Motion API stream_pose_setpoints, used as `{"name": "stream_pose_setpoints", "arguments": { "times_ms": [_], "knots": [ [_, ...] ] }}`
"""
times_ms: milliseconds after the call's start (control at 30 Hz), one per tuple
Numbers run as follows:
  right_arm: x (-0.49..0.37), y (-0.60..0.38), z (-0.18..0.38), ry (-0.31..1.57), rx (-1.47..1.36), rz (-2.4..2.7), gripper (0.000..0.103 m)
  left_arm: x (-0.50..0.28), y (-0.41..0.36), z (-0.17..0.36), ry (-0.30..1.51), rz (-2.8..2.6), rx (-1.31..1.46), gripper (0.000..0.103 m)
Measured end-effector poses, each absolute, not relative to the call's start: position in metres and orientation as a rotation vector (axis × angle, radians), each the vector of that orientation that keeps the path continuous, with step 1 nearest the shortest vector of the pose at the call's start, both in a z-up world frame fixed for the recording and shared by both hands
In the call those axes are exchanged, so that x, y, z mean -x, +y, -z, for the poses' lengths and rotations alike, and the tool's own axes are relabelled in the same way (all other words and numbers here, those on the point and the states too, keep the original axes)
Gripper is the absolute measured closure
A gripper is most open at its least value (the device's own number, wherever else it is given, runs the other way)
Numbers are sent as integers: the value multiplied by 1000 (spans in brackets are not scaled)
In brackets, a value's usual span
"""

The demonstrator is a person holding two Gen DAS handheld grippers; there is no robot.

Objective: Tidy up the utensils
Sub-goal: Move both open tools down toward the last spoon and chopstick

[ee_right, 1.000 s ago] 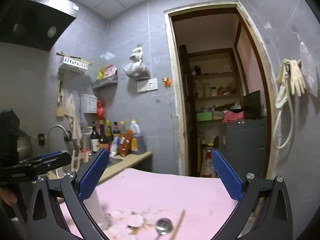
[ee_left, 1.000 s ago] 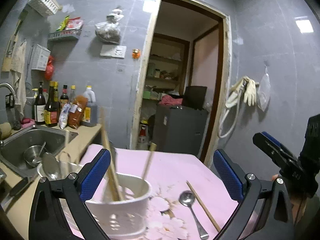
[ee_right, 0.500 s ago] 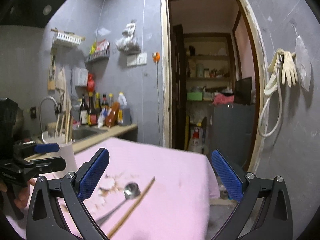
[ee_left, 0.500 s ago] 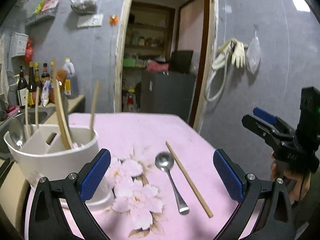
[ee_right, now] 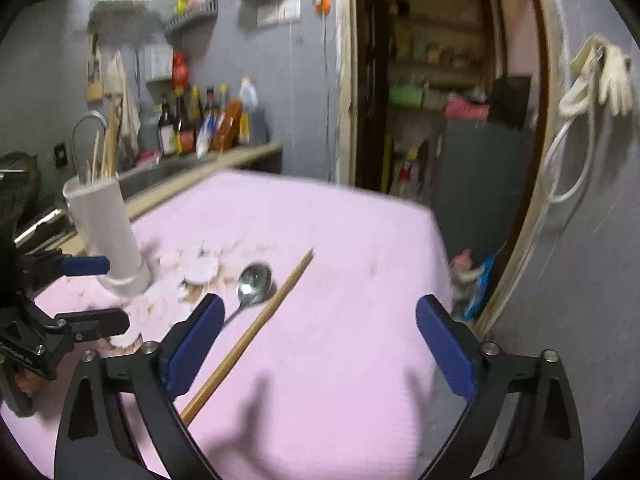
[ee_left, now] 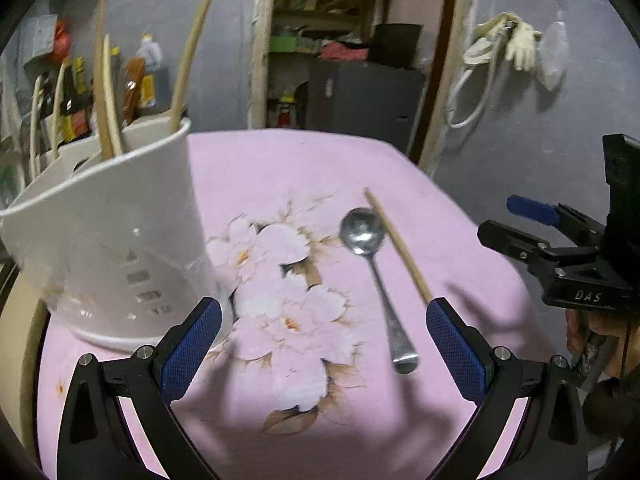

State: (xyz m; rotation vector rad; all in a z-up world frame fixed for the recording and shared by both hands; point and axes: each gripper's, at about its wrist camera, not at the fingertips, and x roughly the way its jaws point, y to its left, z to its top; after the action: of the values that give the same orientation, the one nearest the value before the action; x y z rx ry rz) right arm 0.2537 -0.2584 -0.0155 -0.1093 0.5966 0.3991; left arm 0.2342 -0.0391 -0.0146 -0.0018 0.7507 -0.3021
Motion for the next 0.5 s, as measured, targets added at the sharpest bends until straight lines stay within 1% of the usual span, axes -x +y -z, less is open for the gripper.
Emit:
{"name": "stream_pose_setpoints", "arguments": {
  "times_ms": [100,233,400,500],
  "knots": [
    [-270,-251,26,698,99,-428,18,-236,-37,20,766,268,-4,3],
    [-288,-239,39,801,99,-474,21,-239,-35,23,785,252,-4,3],
    [-304,-226,50,882,151,-487,25,-241,-32,25,800,240,10,3],
    [-309,-217,55,903,197,-477,26,-242,-32,26,806,242,12,3]
  ]
}}
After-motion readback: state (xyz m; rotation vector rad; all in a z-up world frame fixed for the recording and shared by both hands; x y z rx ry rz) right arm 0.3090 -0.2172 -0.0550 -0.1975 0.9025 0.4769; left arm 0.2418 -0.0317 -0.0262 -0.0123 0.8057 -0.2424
